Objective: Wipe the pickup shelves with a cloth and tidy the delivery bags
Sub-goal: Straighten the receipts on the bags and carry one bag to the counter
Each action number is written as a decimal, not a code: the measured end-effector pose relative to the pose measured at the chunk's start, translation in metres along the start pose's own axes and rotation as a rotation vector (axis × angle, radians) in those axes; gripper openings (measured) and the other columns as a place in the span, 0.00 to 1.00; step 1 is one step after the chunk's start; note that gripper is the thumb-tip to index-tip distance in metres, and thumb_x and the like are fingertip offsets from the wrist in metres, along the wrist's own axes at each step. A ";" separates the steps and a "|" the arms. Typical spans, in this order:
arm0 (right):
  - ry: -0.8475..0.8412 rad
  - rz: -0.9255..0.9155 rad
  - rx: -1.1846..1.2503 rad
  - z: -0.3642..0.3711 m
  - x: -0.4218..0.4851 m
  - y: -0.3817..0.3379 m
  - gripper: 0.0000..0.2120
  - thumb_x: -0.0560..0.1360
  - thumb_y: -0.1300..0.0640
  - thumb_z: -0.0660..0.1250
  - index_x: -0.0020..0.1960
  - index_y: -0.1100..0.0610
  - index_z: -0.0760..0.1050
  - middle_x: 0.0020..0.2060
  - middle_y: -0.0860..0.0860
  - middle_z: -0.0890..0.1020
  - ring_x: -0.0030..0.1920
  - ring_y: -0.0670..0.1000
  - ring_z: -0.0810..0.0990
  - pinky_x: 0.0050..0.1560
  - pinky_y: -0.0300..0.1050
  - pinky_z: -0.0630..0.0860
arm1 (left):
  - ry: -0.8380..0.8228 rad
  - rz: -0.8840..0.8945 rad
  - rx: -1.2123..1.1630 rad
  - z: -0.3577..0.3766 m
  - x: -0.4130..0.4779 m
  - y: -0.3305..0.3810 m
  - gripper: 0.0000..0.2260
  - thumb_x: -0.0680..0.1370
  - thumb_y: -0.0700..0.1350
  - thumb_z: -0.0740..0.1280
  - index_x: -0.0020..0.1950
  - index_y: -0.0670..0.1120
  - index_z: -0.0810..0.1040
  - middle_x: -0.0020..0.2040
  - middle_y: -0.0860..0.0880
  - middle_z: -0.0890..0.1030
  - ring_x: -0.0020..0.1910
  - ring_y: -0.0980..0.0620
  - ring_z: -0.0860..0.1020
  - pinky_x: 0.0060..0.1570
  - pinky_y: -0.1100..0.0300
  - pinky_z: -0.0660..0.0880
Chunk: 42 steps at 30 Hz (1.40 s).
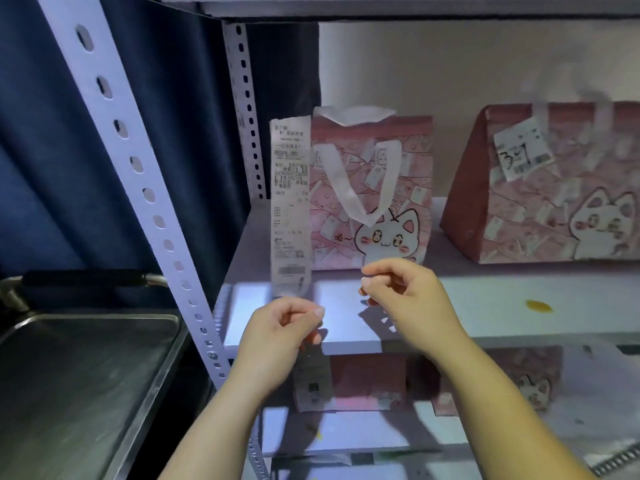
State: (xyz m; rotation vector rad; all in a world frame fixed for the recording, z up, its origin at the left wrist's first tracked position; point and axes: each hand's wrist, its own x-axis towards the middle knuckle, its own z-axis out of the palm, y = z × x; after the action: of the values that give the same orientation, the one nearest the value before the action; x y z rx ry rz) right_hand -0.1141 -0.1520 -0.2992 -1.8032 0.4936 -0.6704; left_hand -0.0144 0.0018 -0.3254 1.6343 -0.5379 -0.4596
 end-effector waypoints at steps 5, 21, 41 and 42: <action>0.069 0.016 -0.056 -0.038 -0.017 0.007 0.05 0.73 0.59 0.68 0.45 0.50 0.79 0.32 0.44 0.82 0.42 0.46 0.83 0.43 0.44 0.79 | -0.074 0.071 -0.004 0.030 0.000 0.014 0.03 0.73 0.44 0.70 0.40 0.46 0.81 0.35 0.49 0.83 0.31 0.55 0.81 0.29 0.69 0.72; 0.092 -0.060 -0.118 -0.232 0.024 0.047 0.05 0.75 0.56 0.68 0.44 0.46 0.78 0.38 0.53 0.81 0.40 0.49 0.80 0.42 0.41 0.79 | -0.062 0.217 -0.049 0.210 0.049 0.067 0.01 0.72 0.45 0.70 0.41 0.49 0.82 0.34 0.49 0.82 0.33 0.56 0.79 0.33 0.63 0.75; 0.004 -0.214 -0.212 -0.330 0.088 0.073 0.11 0.72 0.60 0.67 0.43 0.43 0.78 0.37 0.36 0.82 0.37 0.39 0.79 0.32 0.30 0.73 | 0.283 0.413 0.583 0.299 0.116 0.081 0.25 0.76 0.47 0.66 0.72 0.56 0.64 0.67 0.51 0.68 0.65 0.45 0.67 0.62 0.57 0.66; 0.004 -0.214 -0.215 -0.330 0.088 0.072 0.11 0.72 0.60 0.68 0.43 0.43 0.78 0.37 0.36 0.82 0.37 0.40 0.79 0.32 0.31 0.73 | 0.290 0.416 0.574 0.298 0.114 0.082 0.25 0.76 0.46 0.66 0.71 0.55 0.65 0.67 0.50 0.69 0.64 0.46 0.67 0.60 0.60 0.64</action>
State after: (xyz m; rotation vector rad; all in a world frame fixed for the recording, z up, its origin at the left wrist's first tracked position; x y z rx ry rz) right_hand -0.2658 -0.4653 -0.2696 -2.0777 0.3900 -0.7909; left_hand -0.1022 -0.3129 -0.2814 2.0168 -0.8118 0.2670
